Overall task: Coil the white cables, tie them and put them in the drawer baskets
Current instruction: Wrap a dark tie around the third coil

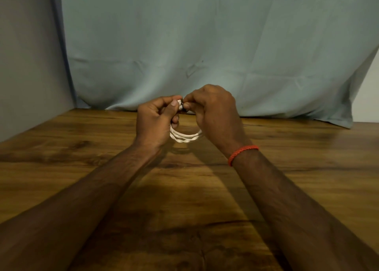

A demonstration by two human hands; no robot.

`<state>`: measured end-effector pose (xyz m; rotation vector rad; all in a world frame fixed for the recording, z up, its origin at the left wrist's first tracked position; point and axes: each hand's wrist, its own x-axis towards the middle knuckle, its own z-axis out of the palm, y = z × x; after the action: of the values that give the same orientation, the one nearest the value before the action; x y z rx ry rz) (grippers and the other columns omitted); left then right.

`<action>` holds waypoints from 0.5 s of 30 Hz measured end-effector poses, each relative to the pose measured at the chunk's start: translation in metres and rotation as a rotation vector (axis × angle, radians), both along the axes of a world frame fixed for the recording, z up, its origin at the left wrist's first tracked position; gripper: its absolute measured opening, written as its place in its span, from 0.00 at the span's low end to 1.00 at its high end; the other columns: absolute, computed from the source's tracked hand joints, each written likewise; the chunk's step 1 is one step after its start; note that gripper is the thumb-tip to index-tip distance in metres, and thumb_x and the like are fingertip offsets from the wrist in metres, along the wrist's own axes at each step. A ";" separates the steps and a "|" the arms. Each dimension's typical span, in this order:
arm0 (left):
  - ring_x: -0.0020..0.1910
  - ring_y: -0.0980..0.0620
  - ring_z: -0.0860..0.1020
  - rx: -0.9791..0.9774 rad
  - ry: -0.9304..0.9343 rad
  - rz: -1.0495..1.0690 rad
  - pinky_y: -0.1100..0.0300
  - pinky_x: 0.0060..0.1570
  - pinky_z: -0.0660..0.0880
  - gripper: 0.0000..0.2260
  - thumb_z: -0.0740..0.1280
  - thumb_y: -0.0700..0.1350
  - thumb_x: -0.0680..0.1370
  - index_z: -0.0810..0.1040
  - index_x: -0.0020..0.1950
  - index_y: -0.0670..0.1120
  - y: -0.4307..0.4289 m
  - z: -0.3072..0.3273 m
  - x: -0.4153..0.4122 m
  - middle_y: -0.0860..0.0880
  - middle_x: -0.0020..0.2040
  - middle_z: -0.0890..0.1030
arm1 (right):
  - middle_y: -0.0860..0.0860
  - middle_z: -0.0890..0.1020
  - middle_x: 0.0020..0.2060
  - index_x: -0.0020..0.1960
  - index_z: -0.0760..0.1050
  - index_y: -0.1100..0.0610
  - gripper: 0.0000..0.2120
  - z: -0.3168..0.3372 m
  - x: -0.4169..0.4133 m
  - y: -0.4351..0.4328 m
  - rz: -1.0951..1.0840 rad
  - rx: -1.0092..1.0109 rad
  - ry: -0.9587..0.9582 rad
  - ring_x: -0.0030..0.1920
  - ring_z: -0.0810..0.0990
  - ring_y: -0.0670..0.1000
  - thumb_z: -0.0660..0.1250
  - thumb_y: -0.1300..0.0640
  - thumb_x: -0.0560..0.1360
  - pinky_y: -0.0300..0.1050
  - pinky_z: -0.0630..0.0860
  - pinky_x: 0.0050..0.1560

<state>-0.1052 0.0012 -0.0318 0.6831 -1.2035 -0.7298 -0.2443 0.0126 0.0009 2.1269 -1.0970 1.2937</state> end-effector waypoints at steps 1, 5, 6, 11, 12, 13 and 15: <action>0.27 0.58 0.73 0.004 0.012 -0.004 0.64 0.29 0.73 0.07 0.65 0.35 0.81 0.82 0.55 0.39 0.000 0.000 0.000 0.40 0.37 0.80 | 0.54 0.81 0.38 0.46 0.85 0.55 0.08 -0.001 0.000 0.000 -0.017 -0.012 0.015 0.42 0.78 0.58 0.66 0.55 0.76 0.56 0.77 0.40; 0.27 0.58 0.73 0.005 0.053 -0.009 0.64 0.28 0.72 0.07 0.65 0.34 0.81 0.82 0.52 0.42 0.001 0.003 -0.001 0.49 0.32 0.80 | 0.54 0.81 0.41 0.48 0.84 0.56 0.07 -0.002 0.000 0.005 -0.084 -0.124 0.088 0.43 0.77 0.57 0.68 0.56 0.77 0.53 0.75 0.40; 0.27 0.57 0.72 0.005 0.063 -0.002 0.64 0.27 0.72 0.07 0.65 0.34 0.81 0.82 0.51 0.42 0.001 0.003 -0.001 0.49 0.32 0.80 | 0.54 0.81 0.42 0.47 0.84 0.57 0.07 -0.002 0.001 0.006 -0.093 -0.157 0.104 0.44 0.76 0.57 0.68 0.56 0.78 0.53 0.75 0.40; 0.26 0.57 0.74 0.017 0.093 0.041 0.63 0.29 0.74 0.05 0.66 0.34 0.80 0.82 0.51 0.40 0.004 0.006 -0.001 0.51 0.28 0.79 | 0.53 0.82 0.45 0.47 0.85 0.56 0.09 -0.004 0.004 0.006 -0.157 -0.226 0.192 0.46 0.78 0.56 0.69 0.52 0.77 0.51 0.75 0.38; 0.26 0.57 0.74 0.028 0.103 0.039 0.63 0.29 0.74 0.05 0.66 0.34 0.80 0.82 0.51 0.39 0.004 0.005 -0.002 0.51 0.28 0.79 | 0.52 0.82 0.46 0.47 0.85 0.54 0.08 -0.004 0.005 0.007 -0.189 -0.229 0.189 0.47 0.77 0.56 0.69 0.52 0.77 0.49 0.73 0.37; 0.27 0.57 0.75 0.041 0.117 0.034 0.63 0.29 0.74 0.05 0.67 0.34 0.80 0.82 0.53 0.38 0.004 0.005 -0.003 0.51 0.29 0.80 | 0.51 0.81 0.46 0.47 0.85 0.53 0.06 -0.005 0.006 0.007 -0.215 -0.228 0.168 0.47 0.76 0.55 0.70 0.52 0.76 0.47 0.70 0.36; 0.26 0.57 0.75 0.072 0.151 0.012 0.63 0.29 0.75 0.05 0.67 0.34 0.80 0.81 0.54 0.37 0.006 0.005 -0.006 0.50 0.29 0.80 | 0.51 0.78 0.44 0.46 0.84 0.51 0.03 -0.006 0.007 0.008 -0.240 -0.217 0.106 0.45 0.75 0.54 0.72 0.54 0.75 0.45 0.64 0.34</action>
<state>-0.1109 0.0075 -0.0266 0.6819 -1.0379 -0.8034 -0.2370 0.0206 -0.0050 1.8225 -1.0769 1.1202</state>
